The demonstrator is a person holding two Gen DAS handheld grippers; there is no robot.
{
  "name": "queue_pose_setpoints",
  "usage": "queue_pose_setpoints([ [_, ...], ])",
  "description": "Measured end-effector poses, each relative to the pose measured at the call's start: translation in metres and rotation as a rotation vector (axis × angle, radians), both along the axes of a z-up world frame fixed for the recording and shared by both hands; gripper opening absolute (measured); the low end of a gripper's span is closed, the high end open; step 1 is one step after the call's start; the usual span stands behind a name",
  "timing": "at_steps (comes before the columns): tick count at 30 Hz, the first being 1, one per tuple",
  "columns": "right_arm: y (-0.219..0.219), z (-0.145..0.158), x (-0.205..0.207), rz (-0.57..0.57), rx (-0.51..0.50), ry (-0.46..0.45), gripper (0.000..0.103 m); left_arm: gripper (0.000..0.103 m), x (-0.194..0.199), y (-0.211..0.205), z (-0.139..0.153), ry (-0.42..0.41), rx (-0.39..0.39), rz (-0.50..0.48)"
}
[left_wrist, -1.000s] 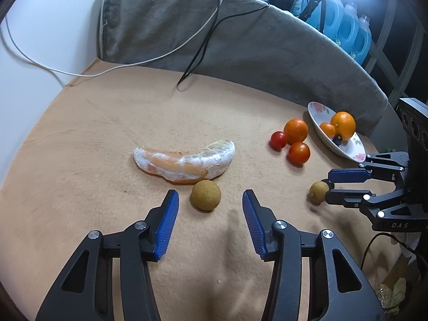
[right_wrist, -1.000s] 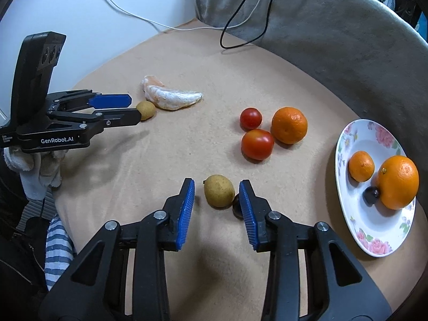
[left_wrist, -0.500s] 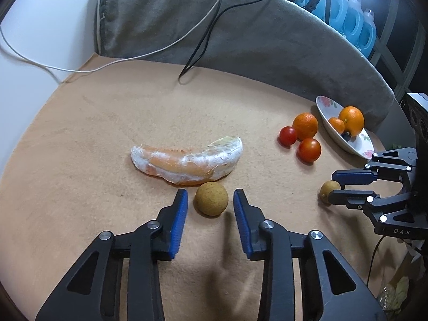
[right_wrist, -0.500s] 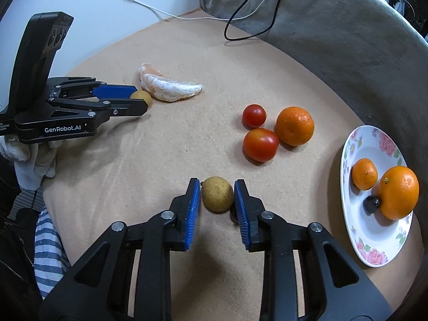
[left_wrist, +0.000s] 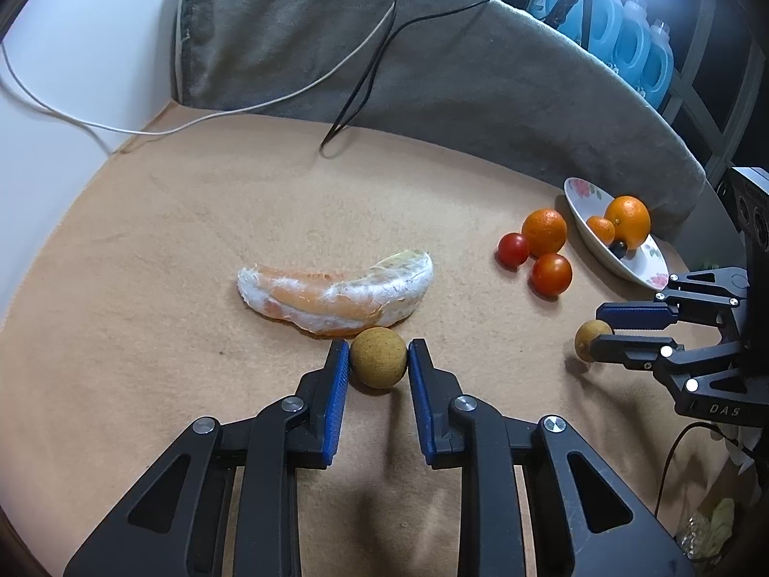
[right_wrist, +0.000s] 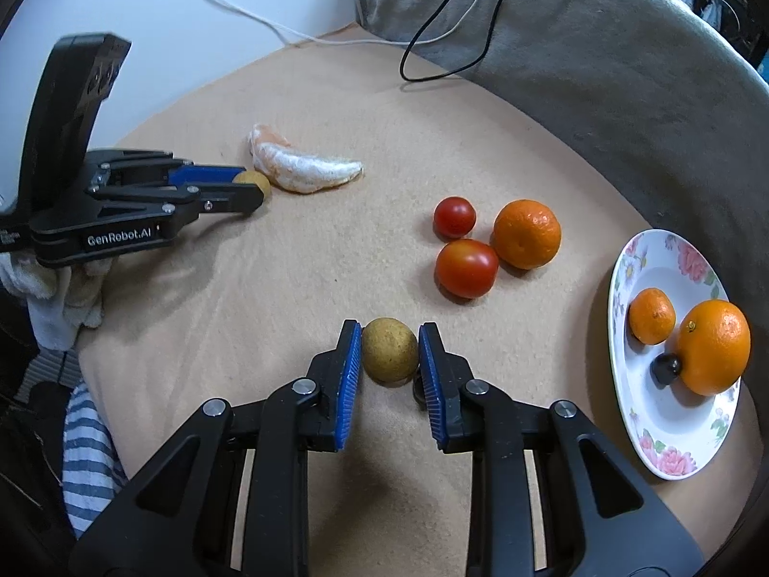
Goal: Organize fruits
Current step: 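Carry the brown fruit with the left gripper while the right gripper carries the yellow fruit onto the plate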
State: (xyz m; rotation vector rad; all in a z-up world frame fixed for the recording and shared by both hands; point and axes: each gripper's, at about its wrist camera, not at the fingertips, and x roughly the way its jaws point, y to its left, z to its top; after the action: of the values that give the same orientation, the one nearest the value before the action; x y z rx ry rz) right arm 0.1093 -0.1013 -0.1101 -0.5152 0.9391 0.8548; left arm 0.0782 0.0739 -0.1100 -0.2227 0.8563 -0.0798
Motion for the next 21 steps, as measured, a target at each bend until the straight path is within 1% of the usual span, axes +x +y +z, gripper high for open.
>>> queue_pose_setpoints([
  [12,-0.021,0.021,0.0,-0.06,0.113,-0.005,0.026,0.023,-0.005,-0.008,0.018,-0.051,-0.006,-0.02],
  [21,-0.049,0.039,0.002,-0.135,0.212,-0.01,0.026,0.023,-0.002,-0.031,0.036,-0.101,-0.012,-0.069],
])
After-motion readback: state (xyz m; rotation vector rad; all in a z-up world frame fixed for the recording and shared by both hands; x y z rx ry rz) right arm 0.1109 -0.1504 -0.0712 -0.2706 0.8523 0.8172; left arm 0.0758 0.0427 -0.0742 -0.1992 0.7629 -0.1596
